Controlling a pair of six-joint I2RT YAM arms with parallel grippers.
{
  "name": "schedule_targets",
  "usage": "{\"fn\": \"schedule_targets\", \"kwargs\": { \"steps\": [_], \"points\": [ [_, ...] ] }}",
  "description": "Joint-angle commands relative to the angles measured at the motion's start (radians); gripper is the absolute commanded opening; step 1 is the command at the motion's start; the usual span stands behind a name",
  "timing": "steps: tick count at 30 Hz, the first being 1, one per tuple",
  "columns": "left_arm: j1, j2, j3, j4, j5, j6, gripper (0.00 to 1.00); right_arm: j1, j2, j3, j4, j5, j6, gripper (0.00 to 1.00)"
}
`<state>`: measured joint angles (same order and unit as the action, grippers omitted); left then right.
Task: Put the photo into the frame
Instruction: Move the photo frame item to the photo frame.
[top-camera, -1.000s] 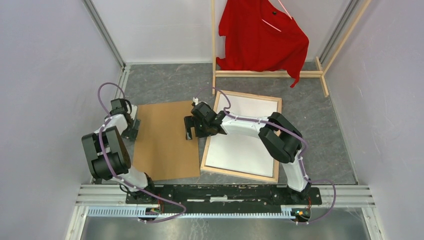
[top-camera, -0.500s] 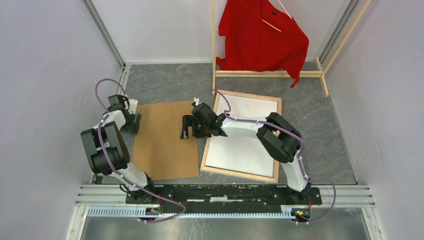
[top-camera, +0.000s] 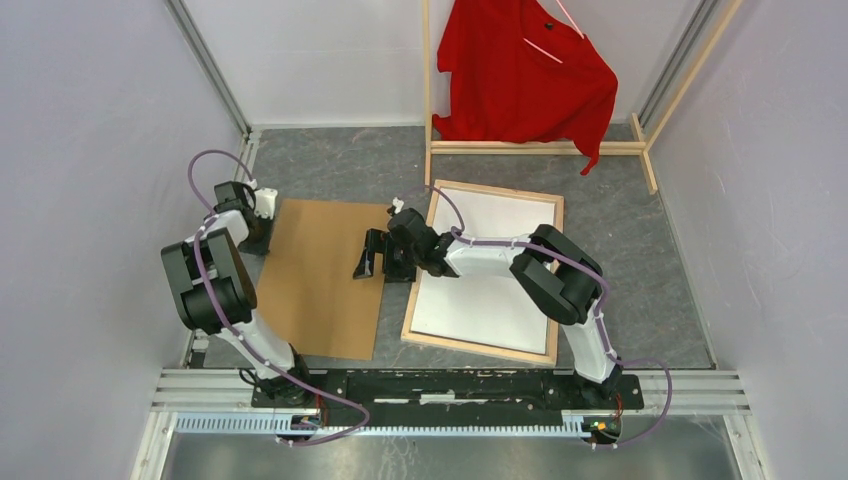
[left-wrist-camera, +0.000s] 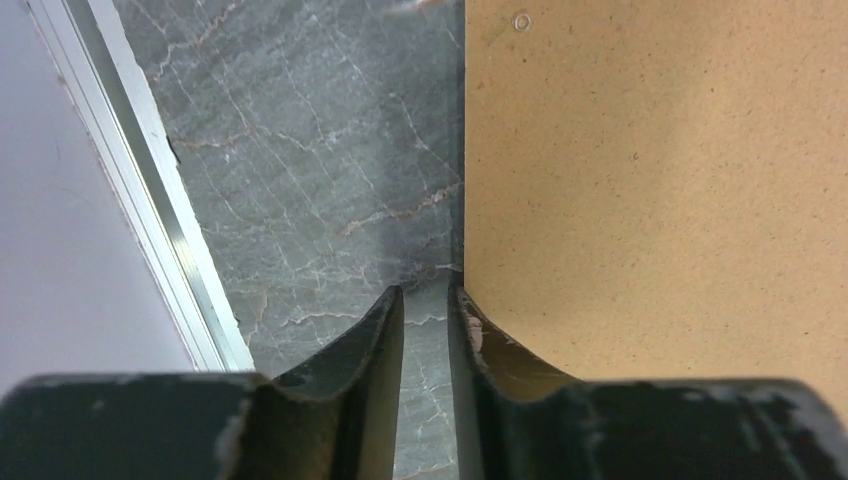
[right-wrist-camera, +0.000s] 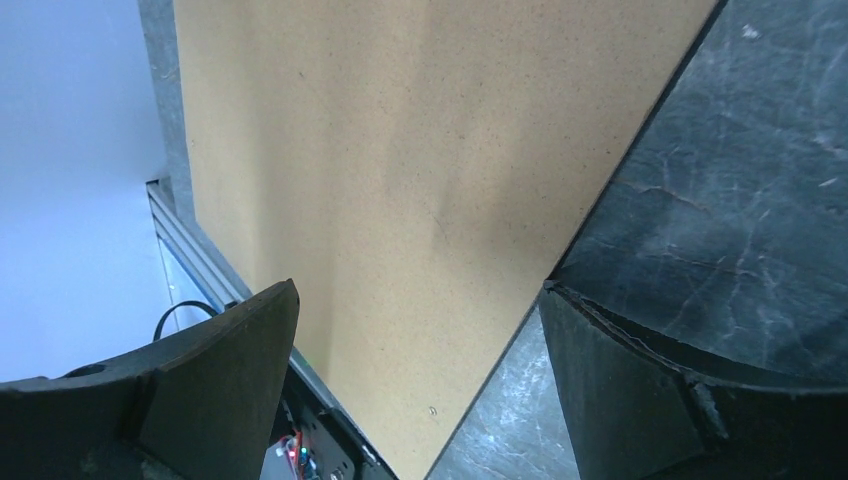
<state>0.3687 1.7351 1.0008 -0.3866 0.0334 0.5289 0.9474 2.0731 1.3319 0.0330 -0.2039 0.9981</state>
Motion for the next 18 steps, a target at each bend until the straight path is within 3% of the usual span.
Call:
{"fn": "schedule_targets", "kwargs": {
  "steps": [1, 12, 18],
  "points": [
    [-0.016, 0.120, -0.058, -0.140, 0.180, 0.014, 0.28, 0.016, -0.018, -0.003, 0.144, -0.069, 0.073, 0.96],
    [-0.017, 0.136, -0.037, -0.219, 0.238, 0.104, 0.10, 0.006, -0.028, 0.016, 0.287, -0.096, 0.142, 0.94],
    [-0.034, 0.132, -0.030, -0.248, 0.274, 0.124, 0.07, 0.001, -0.074, 0.026, 0.325, -0.088, 0.154, 0.93]
  ]
}}
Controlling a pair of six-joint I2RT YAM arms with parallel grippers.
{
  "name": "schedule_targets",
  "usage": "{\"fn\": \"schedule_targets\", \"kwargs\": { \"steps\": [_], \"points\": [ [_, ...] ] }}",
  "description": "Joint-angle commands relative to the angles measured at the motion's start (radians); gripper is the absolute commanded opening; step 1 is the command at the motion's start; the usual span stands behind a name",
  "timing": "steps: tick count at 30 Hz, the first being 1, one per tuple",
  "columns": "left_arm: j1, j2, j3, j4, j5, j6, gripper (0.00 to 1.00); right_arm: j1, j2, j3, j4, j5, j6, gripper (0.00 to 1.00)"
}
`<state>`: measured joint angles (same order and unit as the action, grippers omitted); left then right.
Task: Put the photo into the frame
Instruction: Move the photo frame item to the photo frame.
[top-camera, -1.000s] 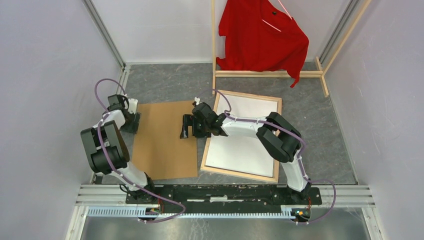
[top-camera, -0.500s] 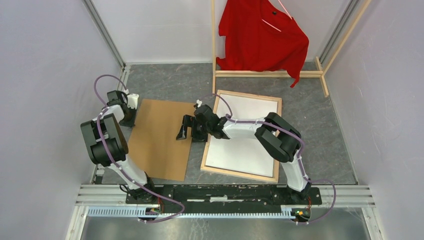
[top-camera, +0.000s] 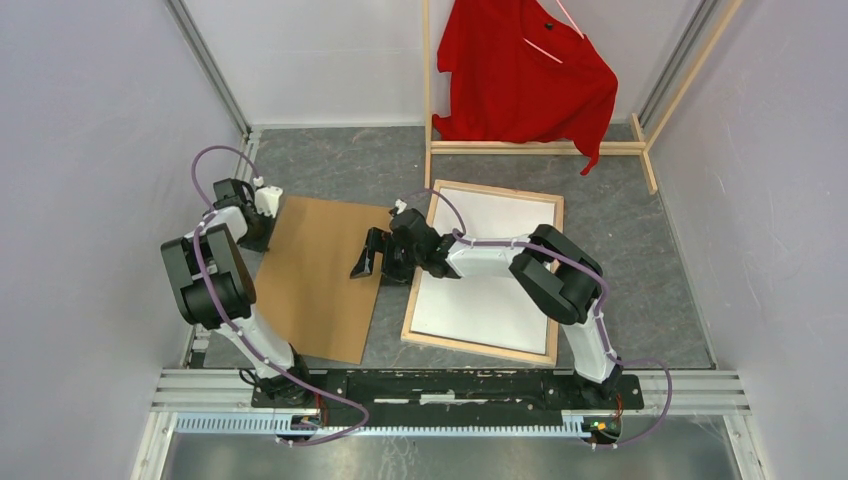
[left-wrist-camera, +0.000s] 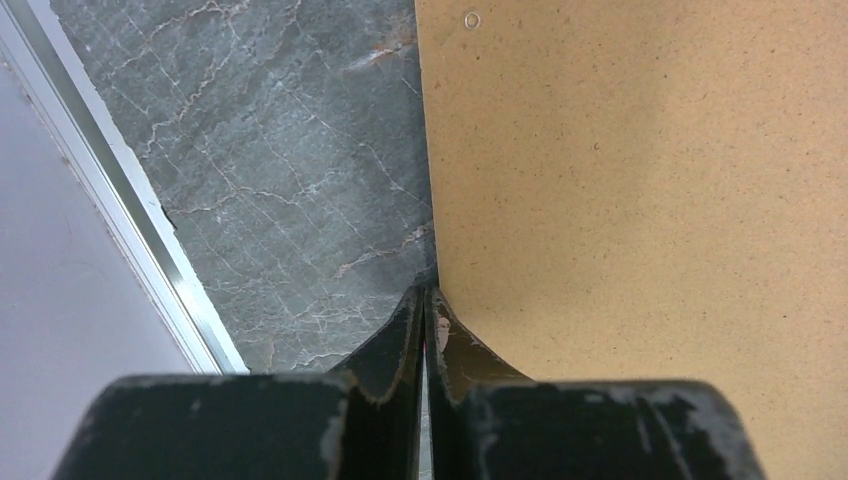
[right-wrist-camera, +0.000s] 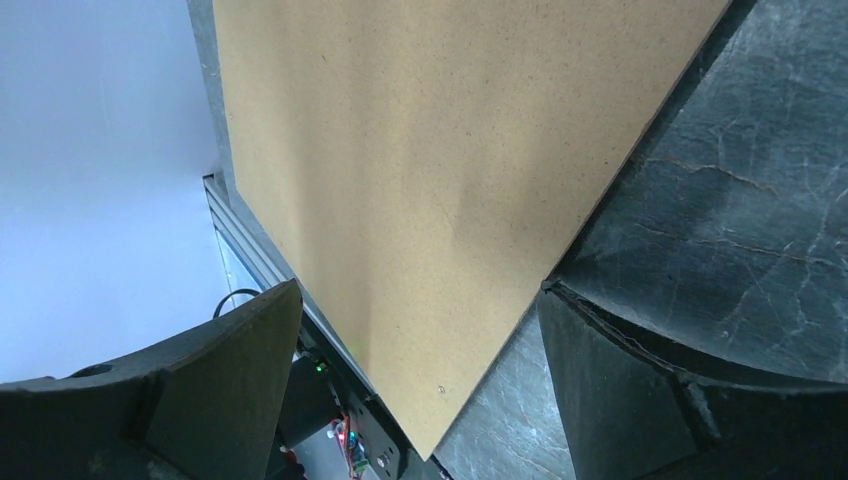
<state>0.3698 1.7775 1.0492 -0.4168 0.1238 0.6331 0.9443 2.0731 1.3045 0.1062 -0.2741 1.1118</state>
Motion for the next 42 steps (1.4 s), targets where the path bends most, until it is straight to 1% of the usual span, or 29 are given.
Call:
{"fn": "schedule_targets", "kwargs": {
  "steps": [1, 10, 18, 30, 37, 42],
  "points": [
    [-0.040, 0.088, -0.080, -0.218, 0.184, 0.020, 0.07, 0.002, -0.082, 0.047, 0.252, -0.015, 0.042, 0.93],
    [-0.098, 0.069, -0.087, -0.229, 0.192, 0.011, 0.05, -0.008, -0.170, -0.046, 0.312, 0.011, 0.071, 0.92],
    [-0.184, 0.060, -0.098, -0.222, 0.187, -0.021, 0.05, -0.027, -0.265, -0.140, 0.307, 0.045, 0.075, 0.91],
    [-0.356, 0.053, -0.098, -0.212, 0.167, -0.088, 0.04, -0.106, -0.469, -0.423, 0.322, 0.093, 0.081, 0.91],
    [-0.358, 0.054, -0.105, -0.203, 0.137, -0.100, 0.03, -0.151, -0.546, -0.563, 0.302, 0.080, 0.065, 0.90],
    [-0.358, 0.047, -0.107, -0.204, 0.124, -0.100, 0.03, -0.169, -0.540, -0.563, 0.243, 0.055, 0.028, 0.90]
  ]
}}
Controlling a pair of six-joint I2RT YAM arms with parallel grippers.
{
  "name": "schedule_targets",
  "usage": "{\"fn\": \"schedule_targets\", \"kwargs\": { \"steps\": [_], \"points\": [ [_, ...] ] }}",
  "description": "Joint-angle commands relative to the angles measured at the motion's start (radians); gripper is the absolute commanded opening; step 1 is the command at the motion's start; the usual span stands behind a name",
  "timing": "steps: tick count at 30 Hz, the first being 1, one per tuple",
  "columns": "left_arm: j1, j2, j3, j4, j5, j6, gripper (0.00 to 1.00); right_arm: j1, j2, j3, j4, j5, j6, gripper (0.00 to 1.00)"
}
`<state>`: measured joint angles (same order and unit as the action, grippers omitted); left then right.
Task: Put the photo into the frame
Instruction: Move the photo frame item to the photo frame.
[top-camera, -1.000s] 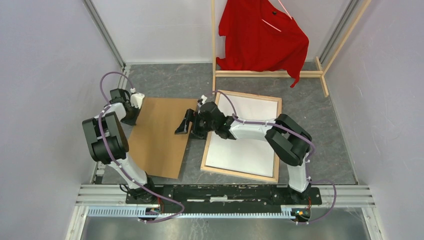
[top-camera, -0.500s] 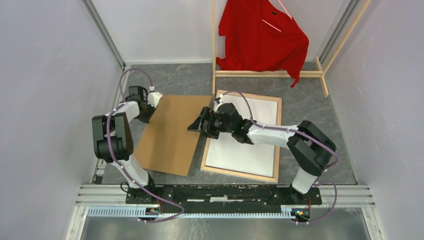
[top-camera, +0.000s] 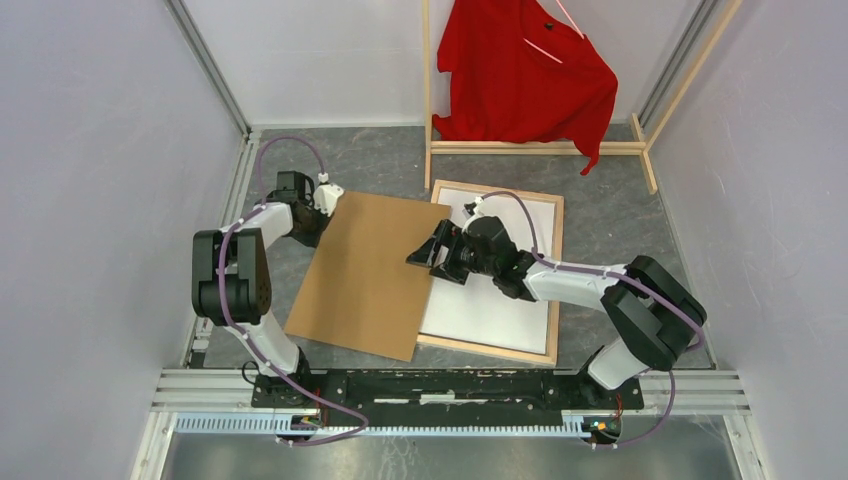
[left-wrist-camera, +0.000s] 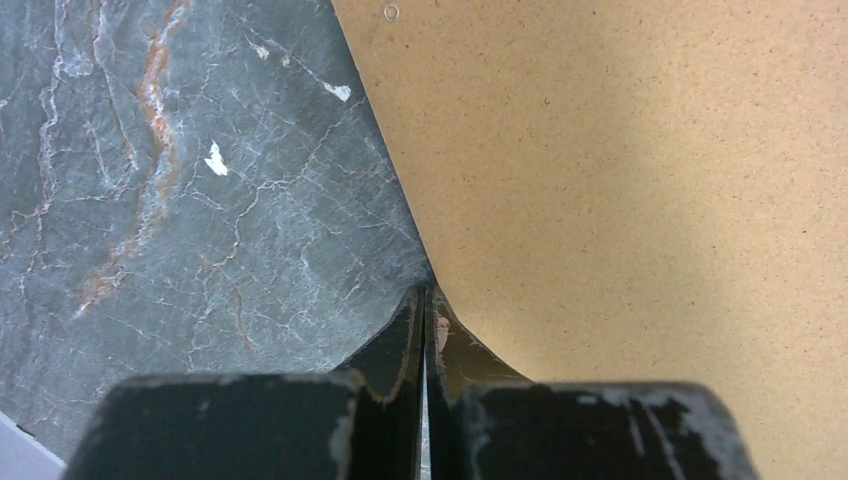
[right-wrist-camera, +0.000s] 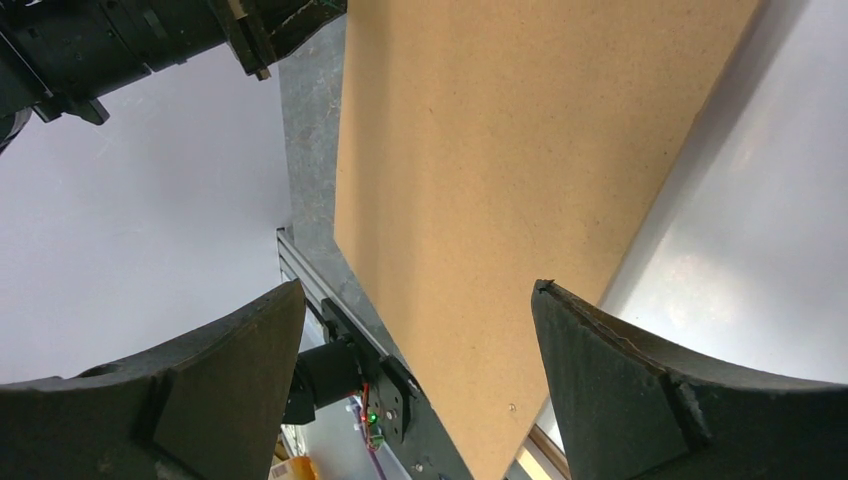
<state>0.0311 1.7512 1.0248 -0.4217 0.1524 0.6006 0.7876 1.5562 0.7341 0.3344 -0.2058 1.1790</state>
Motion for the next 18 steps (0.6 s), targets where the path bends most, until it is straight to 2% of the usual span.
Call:
{"fn": "schedule_targets", "kwargs": {
  "steps": [1, 9, 13, 18],
  "points": [
    [-0.019, 0.071, -0.082, -0.200, 0.092, -0.069, 0.03, -0.013, -0.019, 0.017, -0.006, -0.018, -0.053, 0.90],
    [0.011, 0.043, -0.016, -0.251, 0.083, -0.057, 0.03, -0.017, -0.079, 0.074, -0.260, 0.063, -0.224, 0.89],
    [0.054, 0.038, 0.029, -0.269, 0.068, -0.049, 0.03, -0.016, -0.103, 0.027, -0.255, 0.064, -0.222, 0.87],
    [0.059, 0.050, 0.021, -0.215, -0.010, -0.080, 0.04, -0.016, -0.080, 0.002, -0.233, 0.046, -0.214, 0.81]
  ]
}}
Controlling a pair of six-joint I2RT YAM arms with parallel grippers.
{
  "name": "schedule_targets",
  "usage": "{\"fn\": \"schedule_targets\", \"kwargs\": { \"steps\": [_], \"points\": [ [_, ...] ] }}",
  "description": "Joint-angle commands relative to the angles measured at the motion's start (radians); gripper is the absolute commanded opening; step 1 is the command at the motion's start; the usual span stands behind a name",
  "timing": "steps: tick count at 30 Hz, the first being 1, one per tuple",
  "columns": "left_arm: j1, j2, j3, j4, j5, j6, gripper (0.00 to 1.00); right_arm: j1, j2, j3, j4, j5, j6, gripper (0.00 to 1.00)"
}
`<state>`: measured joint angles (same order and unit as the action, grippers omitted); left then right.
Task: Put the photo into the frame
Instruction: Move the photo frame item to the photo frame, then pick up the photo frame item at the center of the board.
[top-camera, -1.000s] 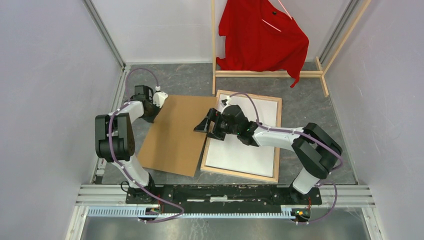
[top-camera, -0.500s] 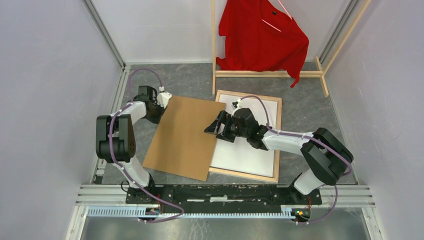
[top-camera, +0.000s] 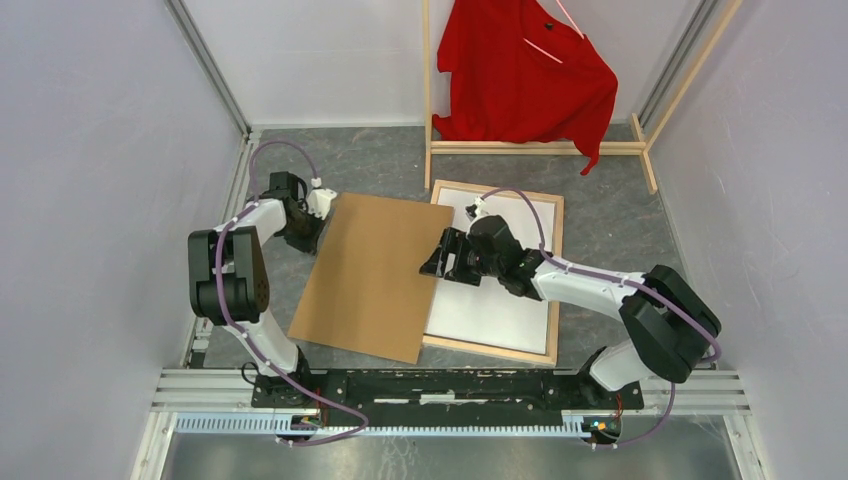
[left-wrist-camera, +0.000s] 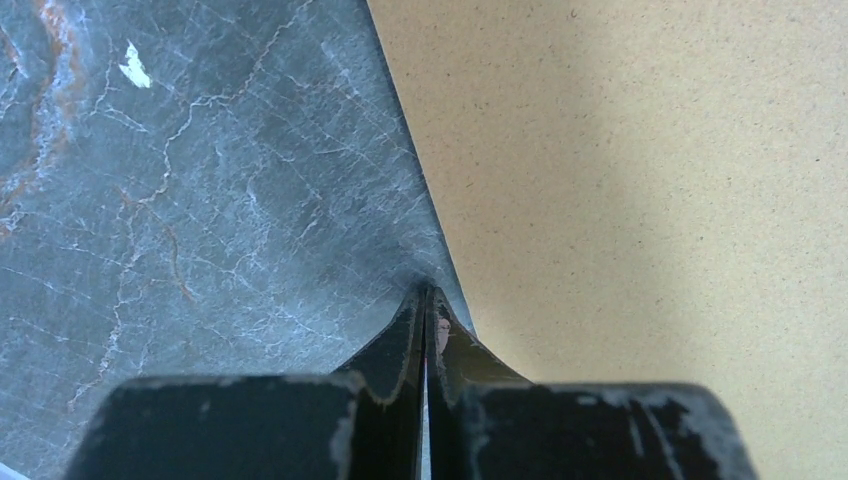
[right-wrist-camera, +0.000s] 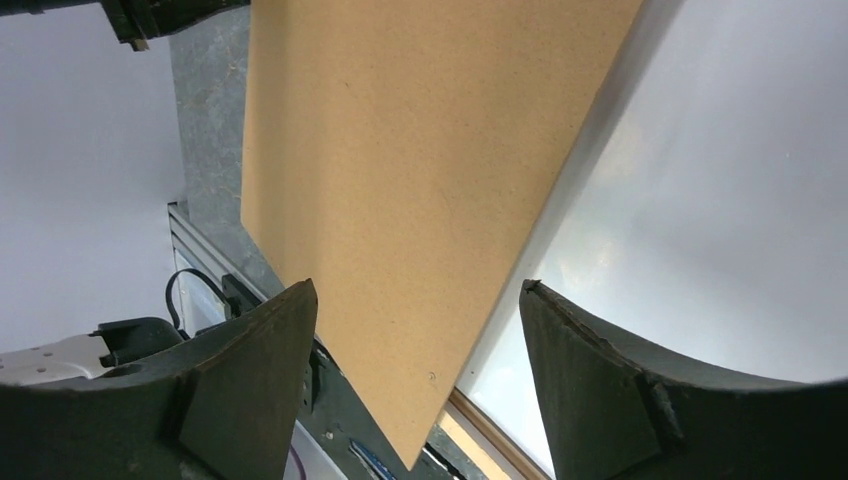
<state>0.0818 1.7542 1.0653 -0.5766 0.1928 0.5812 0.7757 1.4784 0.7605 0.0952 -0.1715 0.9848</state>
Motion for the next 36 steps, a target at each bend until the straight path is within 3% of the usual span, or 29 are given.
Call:
{"fn": "schedule_targets", "kwargs": {
  "steps": [1, 19, 36],
  "points": [
    [0.009, 0.051, -0.024, -0.054, -0.049, -0.066, 0.05, -0.004, 0.001, -0.031, 0.021, 0.008, -0.014, 0.79],
    [-0.040, 0.106, -0.051, -0.016, -0.021, -0.083, 0.05, -0.005, 0.112, -0.046, 0.139, -0.060, 0.040, 0.66],
    [-0.064, 0.112, -0.061, -0.009, -0.016, -0.084, 0.05, -0.001, 0.180, -0.032, 0.196, -0.089, 0.068, 0.61]
  ]
}}
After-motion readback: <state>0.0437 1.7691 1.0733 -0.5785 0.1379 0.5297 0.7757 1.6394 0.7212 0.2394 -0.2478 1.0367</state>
